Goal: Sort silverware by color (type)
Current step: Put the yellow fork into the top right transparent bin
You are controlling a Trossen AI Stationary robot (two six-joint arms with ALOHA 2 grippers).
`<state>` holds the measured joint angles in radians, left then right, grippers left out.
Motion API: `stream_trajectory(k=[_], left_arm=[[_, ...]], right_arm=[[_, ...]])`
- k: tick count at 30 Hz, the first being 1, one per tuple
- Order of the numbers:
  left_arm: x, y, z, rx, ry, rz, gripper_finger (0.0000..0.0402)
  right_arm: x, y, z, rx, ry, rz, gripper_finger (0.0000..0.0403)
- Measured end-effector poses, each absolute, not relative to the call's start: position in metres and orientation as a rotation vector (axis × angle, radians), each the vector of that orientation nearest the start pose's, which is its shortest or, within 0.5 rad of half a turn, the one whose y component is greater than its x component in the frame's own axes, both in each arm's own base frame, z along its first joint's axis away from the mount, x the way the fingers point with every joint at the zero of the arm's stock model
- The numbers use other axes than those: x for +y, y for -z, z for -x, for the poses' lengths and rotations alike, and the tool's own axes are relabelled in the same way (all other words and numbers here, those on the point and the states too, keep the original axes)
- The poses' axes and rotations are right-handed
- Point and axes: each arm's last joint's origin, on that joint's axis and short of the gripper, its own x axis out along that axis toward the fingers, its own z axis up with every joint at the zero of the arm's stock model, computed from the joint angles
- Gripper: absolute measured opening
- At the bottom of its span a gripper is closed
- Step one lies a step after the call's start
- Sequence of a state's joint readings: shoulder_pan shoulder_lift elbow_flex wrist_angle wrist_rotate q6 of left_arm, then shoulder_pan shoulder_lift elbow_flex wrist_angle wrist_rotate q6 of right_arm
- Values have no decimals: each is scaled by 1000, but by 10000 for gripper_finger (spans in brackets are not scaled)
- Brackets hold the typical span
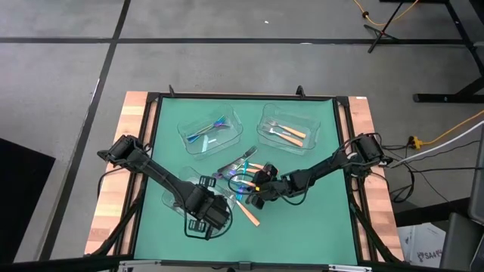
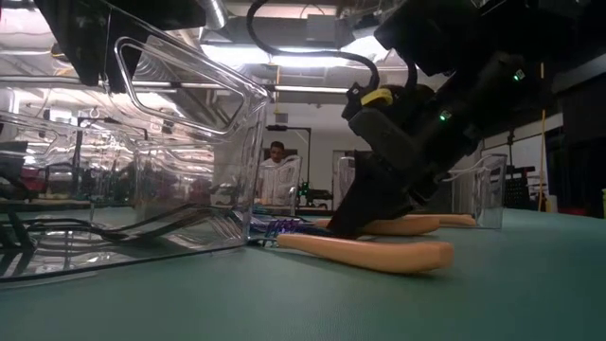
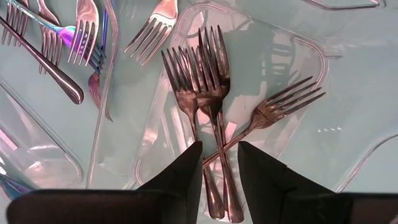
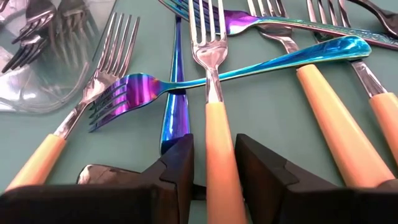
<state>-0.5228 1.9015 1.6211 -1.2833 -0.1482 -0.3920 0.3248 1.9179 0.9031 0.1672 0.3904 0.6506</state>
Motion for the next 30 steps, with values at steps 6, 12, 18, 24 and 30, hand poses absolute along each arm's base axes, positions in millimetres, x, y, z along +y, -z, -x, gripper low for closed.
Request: stream_trajectory(k=[6, 12, 18, 24, 30], left_arm=[[-175, -247, -313, 1493, 1, -201, 95], [-175, -247, -313, 1493, 1, -201, 95], [-175, -247, -313, 1492, 1, -202, 95], [-175, -247, -313, 1493, 7, -208, 95], [-174, -247, -311, 1513, 1, -218, 95]], right_arm=[[102, -104, -338, 733, 314, -317, 115], [102, -104, -337, 734, 314, -317, 111], [102, -104, -337, 736, 319, -313, 57], [102, -104, -337, 735, 316, -314, 30], [102, -113, -335, 741, 300, -316, 41]])
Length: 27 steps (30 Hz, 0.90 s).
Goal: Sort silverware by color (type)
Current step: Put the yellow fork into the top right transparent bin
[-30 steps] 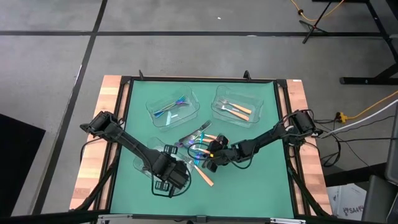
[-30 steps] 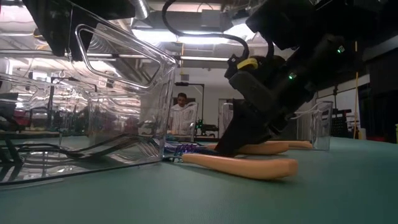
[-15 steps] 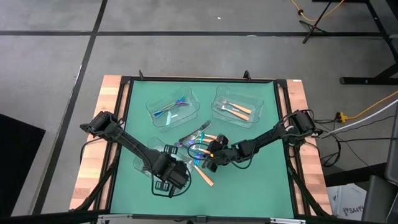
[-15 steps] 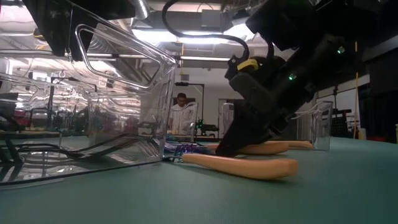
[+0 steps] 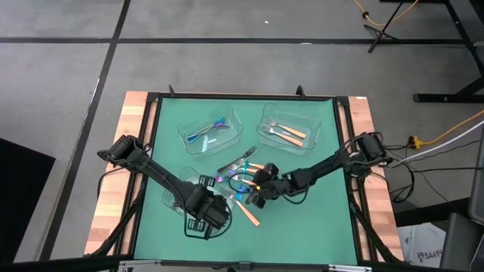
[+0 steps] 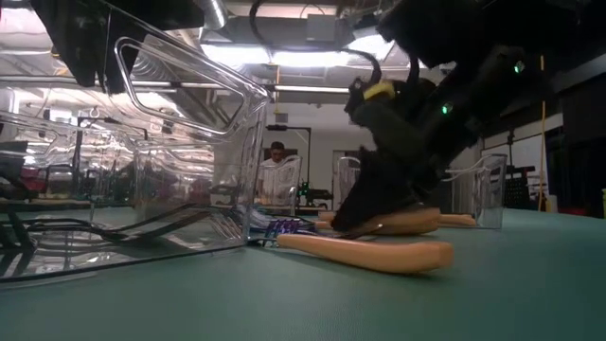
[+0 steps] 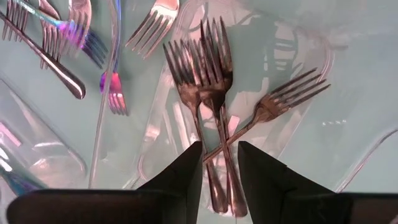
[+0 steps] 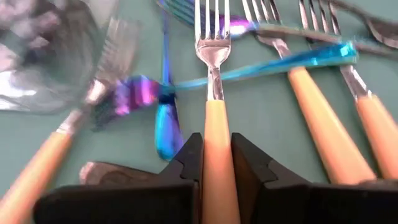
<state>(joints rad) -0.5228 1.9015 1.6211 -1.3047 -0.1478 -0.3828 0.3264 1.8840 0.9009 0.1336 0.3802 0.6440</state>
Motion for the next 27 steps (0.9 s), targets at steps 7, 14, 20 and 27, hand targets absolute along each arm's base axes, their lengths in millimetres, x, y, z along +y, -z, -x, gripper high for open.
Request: stream_trajectory(k=[7, 14, 20, 27], left_arm=[[-170, -253, -311, 1492, 40, -243, 95], [-155, -278, -312, 1372, 46, -189, 95], [-141, -301, -320, 1176, 83, -205, 95], [-122, -309, -337, 1065, 122, -252, 95]], right_arm=[[99, -142, -325, 747, 273, -271, 35], [91, -182, -308, 735, 243, -212, 37], [68, -214, -292, 726, 269, -185, 40], [31, -246, -269, 720, 324, -134, 39]])
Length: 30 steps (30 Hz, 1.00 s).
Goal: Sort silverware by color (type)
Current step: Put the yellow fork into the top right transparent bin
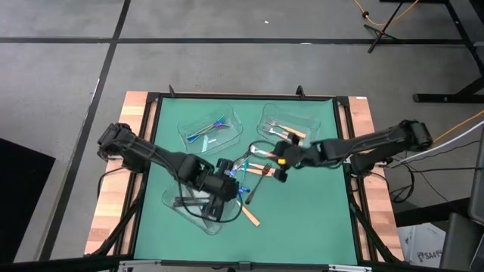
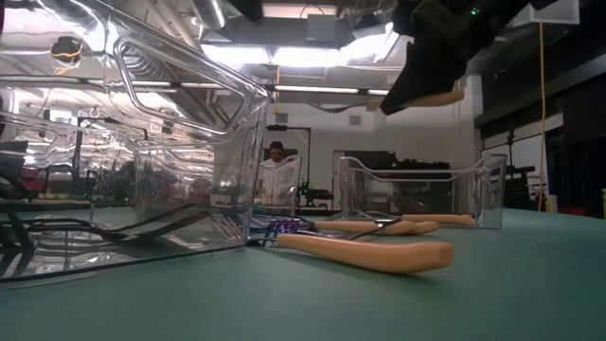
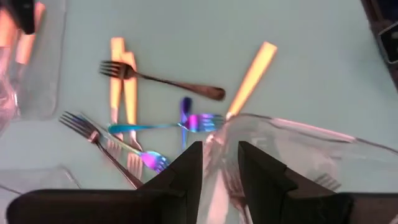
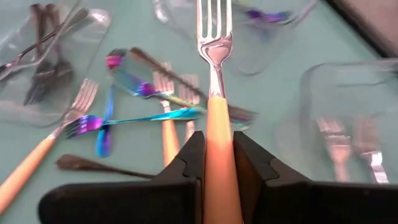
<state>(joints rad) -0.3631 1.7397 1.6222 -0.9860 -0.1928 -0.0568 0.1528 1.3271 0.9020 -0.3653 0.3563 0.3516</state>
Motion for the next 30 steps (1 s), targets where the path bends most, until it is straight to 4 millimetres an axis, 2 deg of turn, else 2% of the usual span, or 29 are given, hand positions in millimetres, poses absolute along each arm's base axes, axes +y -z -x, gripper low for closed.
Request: stream_trajectory(k=[5, 9, 20, 30], left_arm=[[-102, -310, -346, 1035, 91, -248, 95], [-88, -311, -353, 1016, 55, -222, 95], [-58, -313, -361, 1000, -23, -174, 95], [-53, -313, -362, 995, -34, -160, 95]], right_arm=[[1, -259, -254, 742, 373, -124, 38], [-23, -261, -243, 790, 447, -103, 38], [-80, -250, -225, 946, 546, -157, 44], [-118, -230, -221, 1036, 552, -259, 47]])
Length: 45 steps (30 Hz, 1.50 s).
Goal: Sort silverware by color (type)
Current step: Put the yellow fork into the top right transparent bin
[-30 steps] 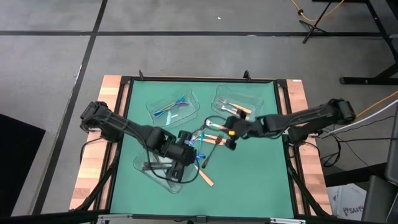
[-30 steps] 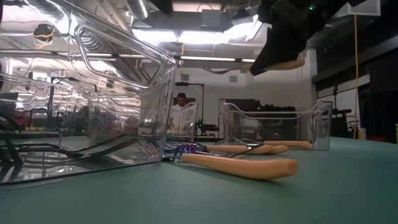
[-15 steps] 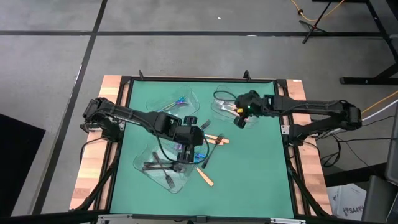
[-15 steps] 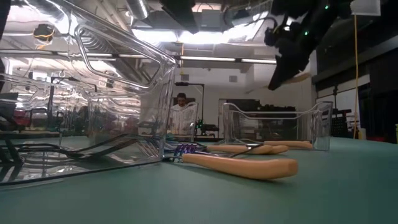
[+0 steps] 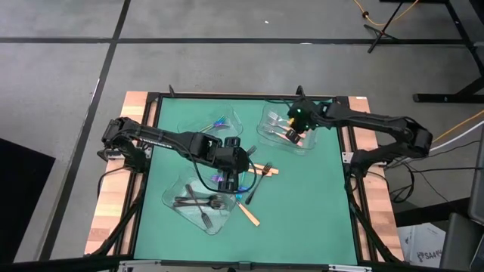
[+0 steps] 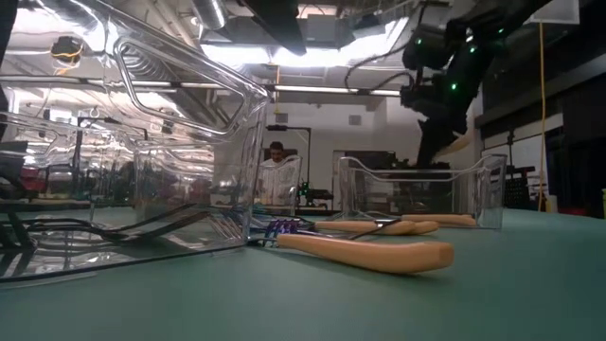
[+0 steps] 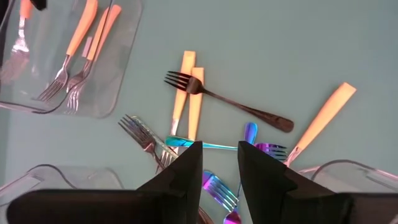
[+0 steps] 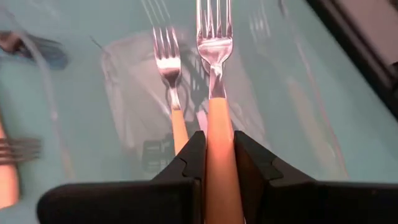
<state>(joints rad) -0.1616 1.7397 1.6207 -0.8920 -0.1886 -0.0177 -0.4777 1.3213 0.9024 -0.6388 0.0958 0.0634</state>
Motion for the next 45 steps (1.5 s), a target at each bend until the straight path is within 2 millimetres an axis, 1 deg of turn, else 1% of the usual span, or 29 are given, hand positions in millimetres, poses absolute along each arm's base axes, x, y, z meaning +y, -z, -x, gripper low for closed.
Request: stream_trajectory(k=[7, 16, 21, 25, 45], left_arm=[[-54, -313, -363, 983, -32, -158, 95], [-54, -313, -363, 984, -32, -158, 95], [-54, -313, -363, 984, -32, -158, 95], [-54, -313, -363, 984, -32, -158, 95], [-55, -313, -363, 984, -32, -159, 95]], right_arm=[[-132, -205, -227, 1142, 531, -283, 48], [-138, -174, -238, 1256, 515, -302, 48], [-139, -162, -241, 1301, 505, -317, 48], [-139, -160, -242, 1309, 494, -325, 49], [-139, -159, -242, 1307, 498, -331, 49]])
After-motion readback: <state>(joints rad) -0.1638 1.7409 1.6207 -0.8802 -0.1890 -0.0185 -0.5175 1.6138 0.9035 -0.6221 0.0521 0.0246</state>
